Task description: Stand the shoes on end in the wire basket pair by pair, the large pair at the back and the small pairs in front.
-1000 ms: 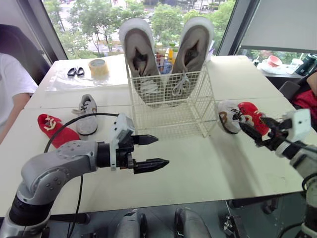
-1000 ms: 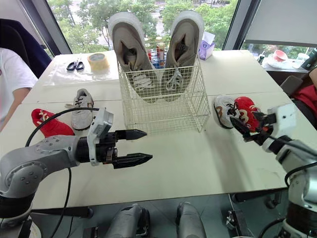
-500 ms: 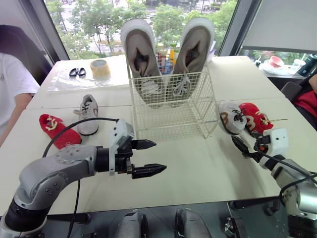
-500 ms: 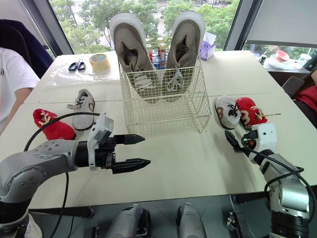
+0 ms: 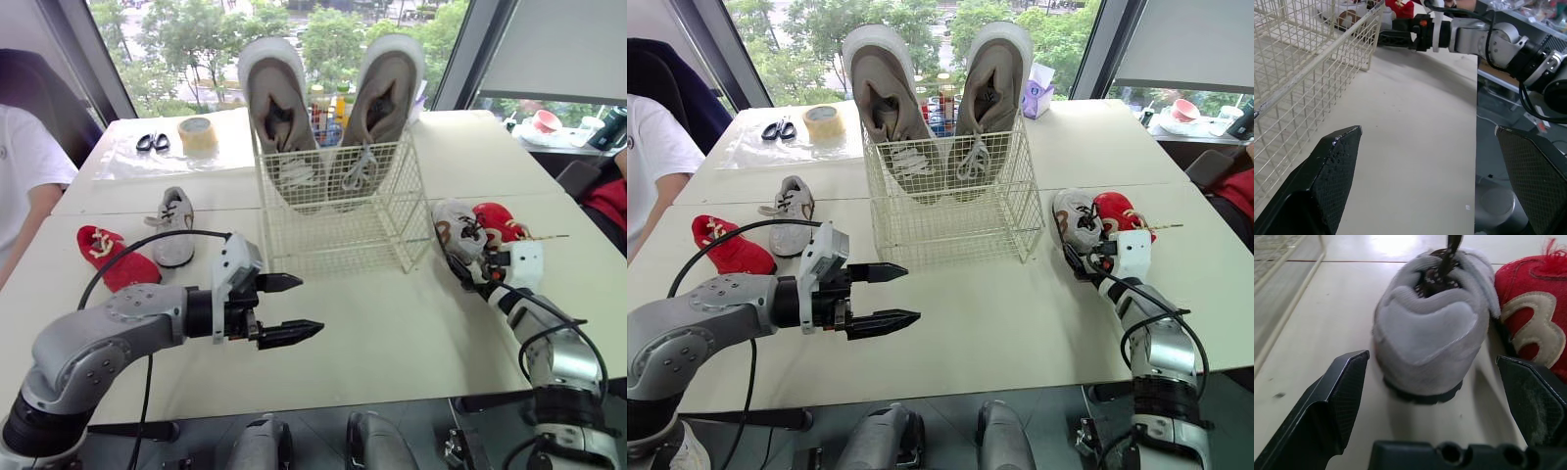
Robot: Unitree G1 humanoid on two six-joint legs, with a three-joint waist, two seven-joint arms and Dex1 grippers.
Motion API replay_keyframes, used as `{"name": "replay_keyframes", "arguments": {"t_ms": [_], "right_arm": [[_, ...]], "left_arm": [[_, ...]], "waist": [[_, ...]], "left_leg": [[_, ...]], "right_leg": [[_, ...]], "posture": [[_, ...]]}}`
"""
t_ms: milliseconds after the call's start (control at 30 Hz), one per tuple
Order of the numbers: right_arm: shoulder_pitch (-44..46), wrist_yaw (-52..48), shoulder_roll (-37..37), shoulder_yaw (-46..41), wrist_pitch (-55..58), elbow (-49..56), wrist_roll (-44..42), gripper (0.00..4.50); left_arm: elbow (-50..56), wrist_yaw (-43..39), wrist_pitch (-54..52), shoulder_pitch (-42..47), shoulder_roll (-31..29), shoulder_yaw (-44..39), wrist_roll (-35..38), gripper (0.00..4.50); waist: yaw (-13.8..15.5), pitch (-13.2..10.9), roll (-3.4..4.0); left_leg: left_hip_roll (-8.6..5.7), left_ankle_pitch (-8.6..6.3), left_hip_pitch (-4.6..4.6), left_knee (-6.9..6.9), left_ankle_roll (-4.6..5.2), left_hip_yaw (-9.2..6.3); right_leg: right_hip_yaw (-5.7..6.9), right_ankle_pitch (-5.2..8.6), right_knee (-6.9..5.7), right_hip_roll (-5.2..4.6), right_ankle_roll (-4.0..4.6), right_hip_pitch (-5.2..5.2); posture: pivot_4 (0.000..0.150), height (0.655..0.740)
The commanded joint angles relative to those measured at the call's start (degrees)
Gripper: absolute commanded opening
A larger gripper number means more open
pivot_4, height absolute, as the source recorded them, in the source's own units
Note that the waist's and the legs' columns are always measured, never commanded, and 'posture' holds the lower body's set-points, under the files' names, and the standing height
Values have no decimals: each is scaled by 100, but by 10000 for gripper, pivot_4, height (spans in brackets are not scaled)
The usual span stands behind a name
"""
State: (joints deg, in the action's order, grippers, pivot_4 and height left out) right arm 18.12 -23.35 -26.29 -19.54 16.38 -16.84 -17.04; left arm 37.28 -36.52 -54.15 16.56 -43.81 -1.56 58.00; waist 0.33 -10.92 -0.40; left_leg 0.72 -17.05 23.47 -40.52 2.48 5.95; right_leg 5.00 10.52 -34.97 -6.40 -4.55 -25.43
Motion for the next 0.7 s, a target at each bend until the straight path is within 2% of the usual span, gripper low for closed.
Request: {"name": "replay_keyframes", "arguments": {"t_ms": [33,200,300,433,500,700], "right_arm": [[338,135,137,-84,-305,-457,-42,44649],[1023,641,416,-258,-634,-1467,-63,44649],[1118,699,435,-197,-954,-1800,59,37655],[1126,551,452,-49,-1285,-1945,123,20369],[1119,447,490,-7,-1368,-1802,76,16770],[1485,778,254,-128,-1619,-457,72,15957]], "left_arm": [[202,40,96,28,-49,-204,27,45000],[231,103,52,28,-126,-249,61,45000],[233,104,15,7,-245,-301,22,45000],[249,26,-11,-68,-406,-443,111,45000],[218,-26,-38,-61,-475,-575,259,45000],[-700,-49,-138,513,-670,-1641,1514,45000]], "waist": [[-11,0,0],[-94,0,-2],[-100,0,-2],[-123,0,-2],[-122,0,-2],[-128,-14,22]], "left_leg": [[0,0,0,1,0,0],[-1,3,-4,6,-5,1],[-3,10,-8,21,-15,0],[-4,25,-14,39,-40,1],[-3,24,-15,41,-38,0],[0,31,-12,48,-51,-1]], "right_leg": [[0,0,0,0,0,0],[-2,-1,1,1,0,2],[-2,-1,5,1,-2,3],[-2,-1,13,1,-3,4],[-2,-1,12,2,-3,4],[-2,-2,7,3,-4,-9]], "posture": [[1500,7400],[1500,7400],[1500,7400],[1500,7400],[1500,7400],[1500,7400]]}}
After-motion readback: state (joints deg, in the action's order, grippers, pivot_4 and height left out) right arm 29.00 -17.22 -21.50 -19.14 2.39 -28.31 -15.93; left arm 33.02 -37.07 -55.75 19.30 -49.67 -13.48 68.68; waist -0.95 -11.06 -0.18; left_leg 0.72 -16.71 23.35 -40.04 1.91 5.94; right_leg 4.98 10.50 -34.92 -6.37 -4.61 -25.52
